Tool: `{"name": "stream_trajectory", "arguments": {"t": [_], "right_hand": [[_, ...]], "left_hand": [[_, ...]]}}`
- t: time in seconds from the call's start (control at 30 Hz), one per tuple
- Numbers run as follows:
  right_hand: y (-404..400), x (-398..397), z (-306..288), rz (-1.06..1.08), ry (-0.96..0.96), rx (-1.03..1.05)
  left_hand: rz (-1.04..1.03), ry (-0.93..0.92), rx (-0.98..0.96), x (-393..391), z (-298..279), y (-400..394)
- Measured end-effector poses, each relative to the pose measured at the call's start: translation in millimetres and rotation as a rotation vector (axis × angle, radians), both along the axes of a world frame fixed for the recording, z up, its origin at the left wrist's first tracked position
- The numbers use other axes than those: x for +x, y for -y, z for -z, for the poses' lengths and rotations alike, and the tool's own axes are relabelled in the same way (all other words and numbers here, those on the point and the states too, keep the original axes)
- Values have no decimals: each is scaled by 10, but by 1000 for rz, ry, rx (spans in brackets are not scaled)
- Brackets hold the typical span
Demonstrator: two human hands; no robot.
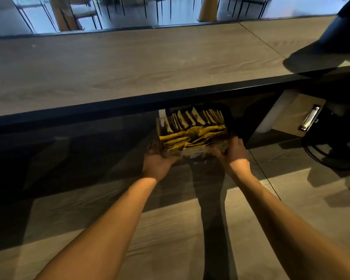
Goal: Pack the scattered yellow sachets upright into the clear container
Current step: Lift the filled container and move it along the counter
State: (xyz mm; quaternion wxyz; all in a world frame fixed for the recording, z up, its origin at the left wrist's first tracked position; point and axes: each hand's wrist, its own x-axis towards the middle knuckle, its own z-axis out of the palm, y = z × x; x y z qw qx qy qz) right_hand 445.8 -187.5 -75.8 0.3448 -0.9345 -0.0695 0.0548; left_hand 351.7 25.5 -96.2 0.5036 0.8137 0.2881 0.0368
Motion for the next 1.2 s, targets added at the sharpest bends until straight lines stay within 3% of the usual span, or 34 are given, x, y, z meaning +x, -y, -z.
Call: {"name": "stream_trajectory", "arguments": {"t": [0.47, 0.73, 1.0, 1.2], "right_hand": [[163, 352, -43, -2, 68, -210], [150, 363, -97, -87, 254, -456], [179, 359, -103, -127, 202, -449], [199, 314, -212, -152, 84, -469]], "left_hand": [[73, 10, -1, 461, -18, 131], [42, 32, 21, 486, -1, 231], [12, 45, 15, 471, -14, 264], [31, -65, 56, 357, -69, 256]]}}
